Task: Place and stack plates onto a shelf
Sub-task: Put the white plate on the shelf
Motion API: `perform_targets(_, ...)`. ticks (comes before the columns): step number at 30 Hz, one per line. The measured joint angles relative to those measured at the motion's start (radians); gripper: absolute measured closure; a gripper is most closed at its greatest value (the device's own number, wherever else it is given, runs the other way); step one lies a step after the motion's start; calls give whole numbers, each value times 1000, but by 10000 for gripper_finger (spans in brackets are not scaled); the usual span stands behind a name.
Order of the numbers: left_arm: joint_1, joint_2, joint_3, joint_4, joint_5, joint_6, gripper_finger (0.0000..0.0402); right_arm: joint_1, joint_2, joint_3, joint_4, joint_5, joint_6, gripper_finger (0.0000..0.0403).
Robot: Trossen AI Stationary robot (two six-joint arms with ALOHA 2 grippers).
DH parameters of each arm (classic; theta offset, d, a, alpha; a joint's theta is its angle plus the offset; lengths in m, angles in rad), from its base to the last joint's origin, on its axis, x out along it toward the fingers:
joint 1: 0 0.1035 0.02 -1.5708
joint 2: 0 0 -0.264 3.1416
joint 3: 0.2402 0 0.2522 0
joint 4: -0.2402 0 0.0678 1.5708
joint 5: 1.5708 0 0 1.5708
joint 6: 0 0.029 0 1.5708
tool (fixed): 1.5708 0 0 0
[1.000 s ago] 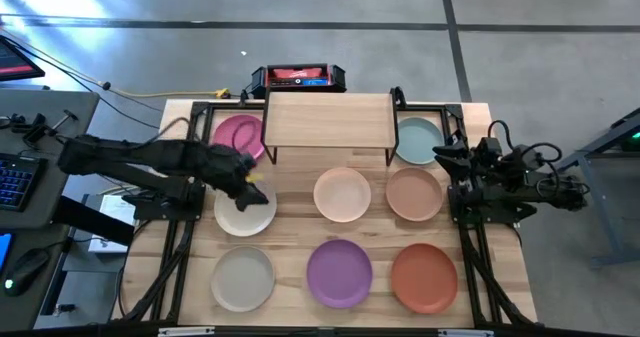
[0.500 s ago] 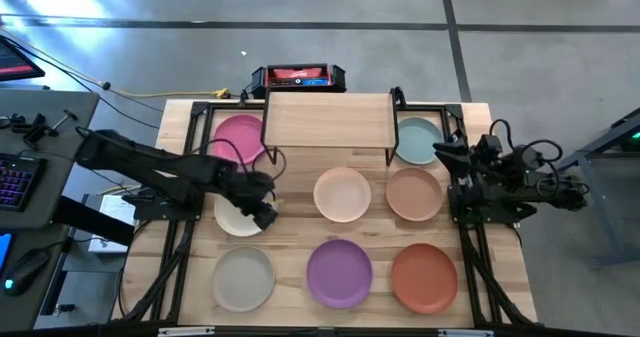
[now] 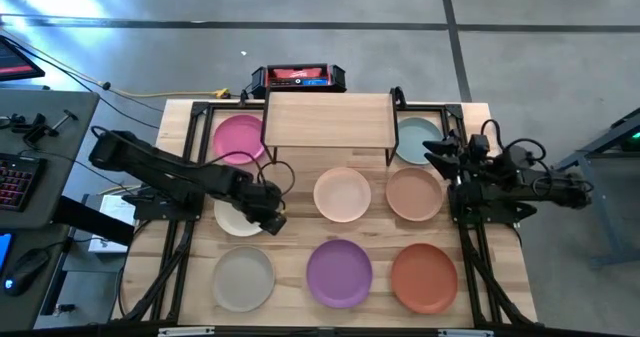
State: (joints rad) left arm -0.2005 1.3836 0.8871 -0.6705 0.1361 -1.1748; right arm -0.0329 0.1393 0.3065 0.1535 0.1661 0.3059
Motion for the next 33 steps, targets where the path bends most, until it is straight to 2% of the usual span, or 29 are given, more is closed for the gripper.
perform_targets(20,0,171,0,-50,-31,-1,289,0,19,0,0,0,7,231)
perform_targets(33,0,195,0,-39,-59,-3,289,0,19,0,-3,0,7,231)
